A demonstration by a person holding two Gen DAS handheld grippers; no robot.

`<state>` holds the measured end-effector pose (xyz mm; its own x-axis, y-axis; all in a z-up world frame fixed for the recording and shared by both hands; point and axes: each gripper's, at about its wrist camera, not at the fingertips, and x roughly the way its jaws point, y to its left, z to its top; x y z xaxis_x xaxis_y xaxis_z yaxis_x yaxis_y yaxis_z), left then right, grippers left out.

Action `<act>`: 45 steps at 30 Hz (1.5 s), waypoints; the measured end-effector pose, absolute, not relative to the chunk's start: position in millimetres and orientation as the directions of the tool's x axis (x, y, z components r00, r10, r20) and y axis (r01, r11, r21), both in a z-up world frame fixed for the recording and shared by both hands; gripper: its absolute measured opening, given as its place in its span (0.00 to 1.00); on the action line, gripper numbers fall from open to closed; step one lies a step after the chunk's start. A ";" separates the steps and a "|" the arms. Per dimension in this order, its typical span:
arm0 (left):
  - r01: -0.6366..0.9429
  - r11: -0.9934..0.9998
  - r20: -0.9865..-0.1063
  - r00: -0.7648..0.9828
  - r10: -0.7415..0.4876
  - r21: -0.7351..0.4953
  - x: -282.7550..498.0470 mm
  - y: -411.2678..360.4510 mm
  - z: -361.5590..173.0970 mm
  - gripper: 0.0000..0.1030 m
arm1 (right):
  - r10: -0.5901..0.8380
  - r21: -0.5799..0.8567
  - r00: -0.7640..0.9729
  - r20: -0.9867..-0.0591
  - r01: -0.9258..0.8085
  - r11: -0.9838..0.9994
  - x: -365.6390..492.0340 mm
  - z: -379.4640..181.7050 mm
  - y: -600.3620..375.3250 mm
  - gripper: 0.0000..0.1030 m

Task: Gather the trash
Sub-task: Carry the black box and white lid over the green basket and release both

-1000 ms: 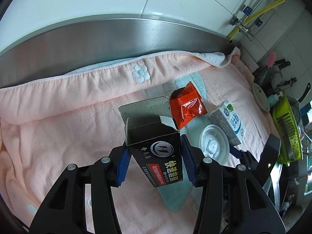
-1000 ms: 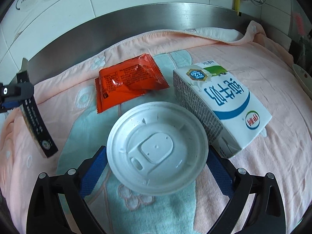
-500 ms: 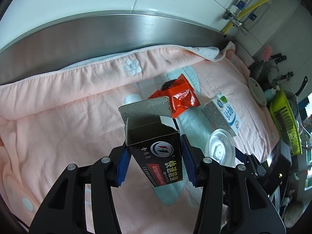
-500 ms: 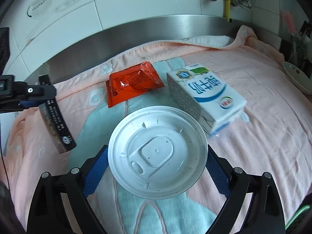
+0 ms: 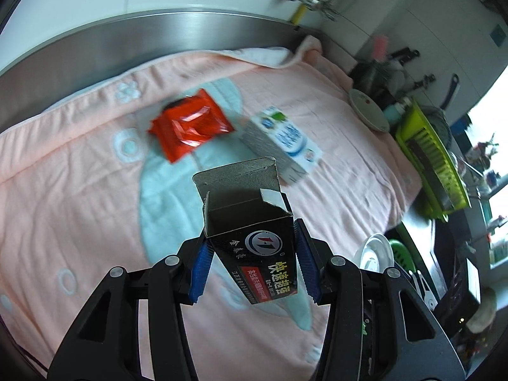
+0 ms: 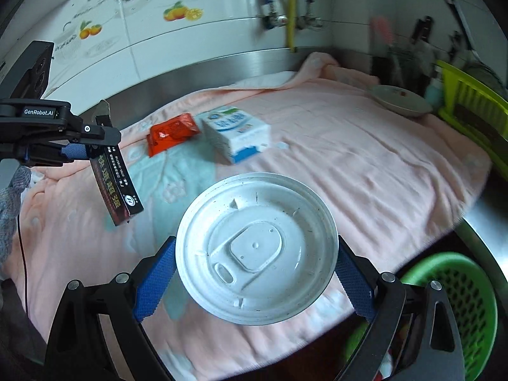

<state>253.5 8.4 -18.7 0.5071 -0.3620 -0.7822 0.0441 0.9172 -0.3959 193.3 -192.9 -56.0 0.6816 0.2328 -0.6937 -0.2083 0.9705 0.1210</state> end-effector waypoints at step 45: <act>0.381 0.790 -0.762 0.265 -0.591 -0.481 202.1 -267.6 -58.9 0.48 | -0.033 0.207 0.695 -0.718 0.258 0.944 29.3 -102.7 -409.5 0.91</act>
<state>202.1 -267.6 -58.9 0.2650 -0.5914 -0.7616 0.3813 0.7897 -0.4806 29.3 -409.5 -102.7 0.6954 -0.0331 -0.7178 0.2584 0.9436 0.2068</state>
